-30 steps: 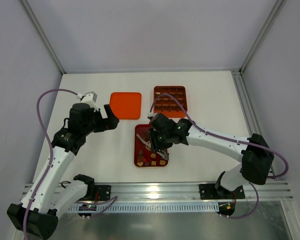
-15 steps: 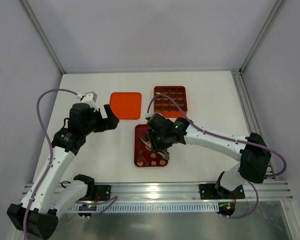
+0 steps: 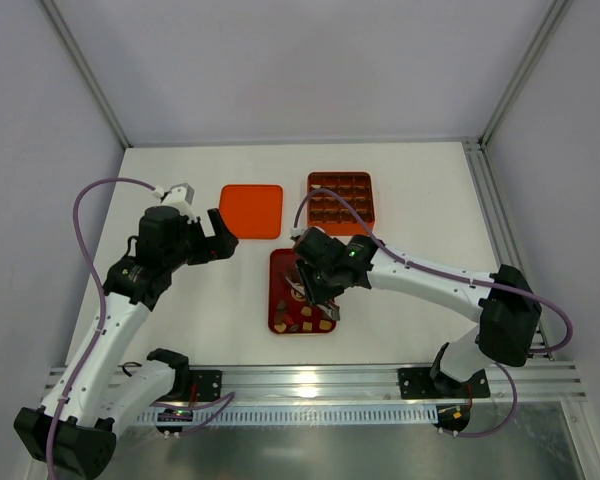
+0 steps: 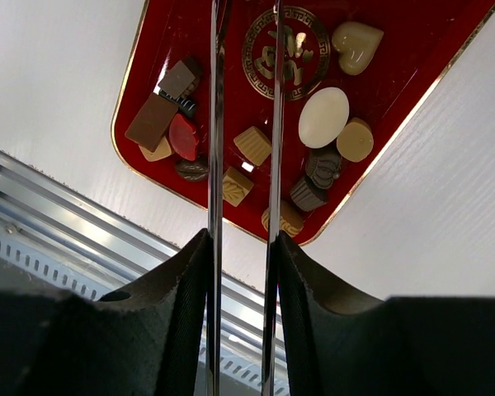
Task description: Pack the chocolate
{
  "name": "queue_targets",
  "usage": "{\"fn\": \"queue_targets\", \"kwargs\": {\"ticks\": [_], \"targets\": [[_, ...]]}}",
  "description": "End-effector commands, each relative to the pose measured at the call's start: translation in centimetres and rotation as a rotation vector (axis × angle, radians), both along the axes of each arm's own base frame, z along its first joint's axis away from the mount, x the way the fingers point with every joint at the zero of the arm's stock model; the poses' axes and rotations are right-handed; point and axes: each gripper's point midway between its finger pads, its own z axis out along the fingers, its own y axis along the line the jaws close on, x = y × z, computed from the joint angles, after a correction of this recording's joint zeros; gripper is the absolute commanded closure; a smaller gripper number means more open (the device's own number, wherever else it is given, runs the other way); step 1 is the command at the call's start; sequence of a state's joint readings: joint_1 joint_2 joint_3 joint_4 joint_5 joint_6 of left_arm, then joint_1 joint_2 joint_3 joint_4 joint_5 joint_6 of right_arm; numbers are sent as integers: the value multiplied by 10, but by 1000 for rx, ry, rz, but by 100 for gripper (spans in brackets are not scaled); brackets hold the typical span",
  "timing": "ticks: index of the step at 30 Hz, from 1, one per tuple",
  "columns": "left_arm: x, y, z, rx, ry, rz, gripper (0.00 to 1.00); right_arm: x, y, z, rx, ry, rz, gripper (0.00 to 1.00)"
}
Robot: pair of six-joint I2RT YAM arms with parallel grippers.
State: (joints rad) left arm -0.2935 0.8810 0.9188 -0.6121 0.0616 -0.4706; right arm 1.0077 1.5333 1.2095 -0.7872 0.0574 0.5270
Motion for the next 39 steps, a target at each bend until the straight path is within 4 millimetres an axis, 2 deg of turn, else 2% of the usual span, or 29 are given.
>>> {"fn": "queue_targets", "kwargs": {"ticks": [1,7,17,24,27,30,31,33,34,35,36,37,38,39], "targets": [[0,-1,8,-10,-25,-5,0,7,11,13,28,-38,12,62],[0,-1,7,-10,-22,-5,0,11,6,21,17,-69,8,66],[0,-1,7,-9,-20,-5,0,20,-5,51,41,-123,-1,67],[0,-1,7,-10,-22,-6,0,40,-19,70,95,-145,-39,67],[0,-1,6,-10,-18,-4,0,59,-28,83,133,-168,-74,67],[0,-1,6,-10,-19,-8,0,88,-44,99,162,-204,-136,67],[0,-1,6,-10,-17,-7,0,98,-47,110,179,-233,-145,67],[0,-1,6,-10,-19,-6,0,124,-63,118,183,-259,-210,67],[1,-1,6,-8,-16,-5,0,138,-67,130,198,-291,-230,67],[0,-1,6,-10,-17,-5,0,152,-76,128,186,-291,-266,68],[0,-1,5,-10,-14,-5,0,164,-78,137,197,-313,-284,67],[0,-1,5,-9,-15,-6,0,170,-76,138,217,-303,-280,67],[0,-1,5,-9,-14,-4,0,184,-82,128,200,-286,-303,67],[0,-1,5,-7,-16,-4,0,194,-82,135,210,-302,-313,67]]}}
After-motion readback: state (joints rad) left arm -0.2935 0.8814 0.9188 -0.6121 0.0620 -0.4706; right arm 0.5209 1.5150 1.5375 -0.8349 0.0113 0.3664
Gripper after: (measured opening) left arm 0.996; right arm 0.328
